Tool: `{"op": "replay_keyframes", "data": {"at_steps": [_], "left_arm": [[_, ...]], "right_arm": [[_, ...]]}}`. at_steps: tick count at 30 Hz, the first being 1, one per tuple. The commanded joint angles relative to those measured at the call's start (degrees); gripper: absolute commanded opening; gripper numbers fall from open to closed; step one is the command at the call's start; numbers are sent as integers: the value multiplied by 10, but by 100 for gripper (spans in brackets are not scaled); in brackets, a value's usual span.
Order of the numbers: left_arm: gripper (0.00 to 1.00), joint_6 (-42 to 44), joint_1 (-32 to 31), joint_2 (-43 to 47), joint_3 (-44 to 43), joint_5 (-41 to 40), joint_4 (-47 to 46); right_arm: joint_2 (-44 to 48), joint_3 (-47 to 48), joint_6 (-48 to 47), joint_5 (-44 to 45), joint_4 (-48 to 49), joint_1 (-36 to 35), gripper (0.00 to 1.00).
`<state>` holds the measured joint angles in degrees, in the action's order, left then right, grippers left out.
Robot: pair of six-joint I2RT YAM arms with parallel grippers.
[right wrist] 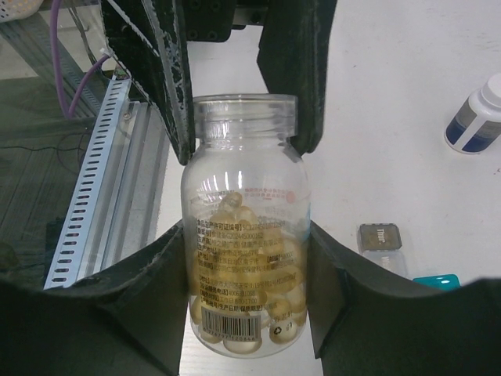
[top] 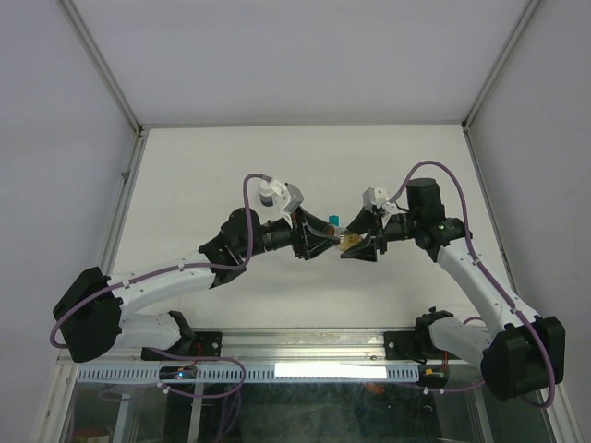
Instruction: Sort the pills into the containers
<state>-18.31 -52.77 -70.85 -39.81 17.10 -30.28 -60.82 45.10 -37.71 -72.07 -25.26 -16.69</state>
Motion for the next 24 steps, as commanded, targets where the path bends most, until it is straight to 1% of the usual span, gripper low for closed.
{"op": "replay_keyframes", "data": {"at_steps": [1,6,7,8,10,12,13,15,17,20,24], "left_arm": [[43,-14,8,-10,-31,46,-22],[12,-29,15,-15,-38,54,-19],[6,-33,17,-15,-36,54,-22],[0,-38,19,-15,-37,54,-23],[0,-50,22,-15,-36,51,-25],[0,-60,23,-18,-37,44,-25],[0,-66,24,-20,-37,41,-23],[0,-74,24,-27,-42,34,-18],[0,-78,24,-33,-46,30,-13],[0,-79,24,-40,-53,24,-6],[0,-83,25,-44,-60,21,-7]], "right_arm": [[11,28,-11,-25,8,3,0],[7,27,-11,-18,8,2,0],[6,26,-11,-14,8,1,2],[6,26,-11,-9,8,2,9],[3,27,-7,1,10,2,31],[1,27,2,11,15,1,50],[1,26,8,17,18,0,58],[0,27,16,32,23,-2,68],[0,27,20,47,25,-7,72],[-3,28,26,62,29,-14,76],[-9,26,37,83,39,-29,76]]}}
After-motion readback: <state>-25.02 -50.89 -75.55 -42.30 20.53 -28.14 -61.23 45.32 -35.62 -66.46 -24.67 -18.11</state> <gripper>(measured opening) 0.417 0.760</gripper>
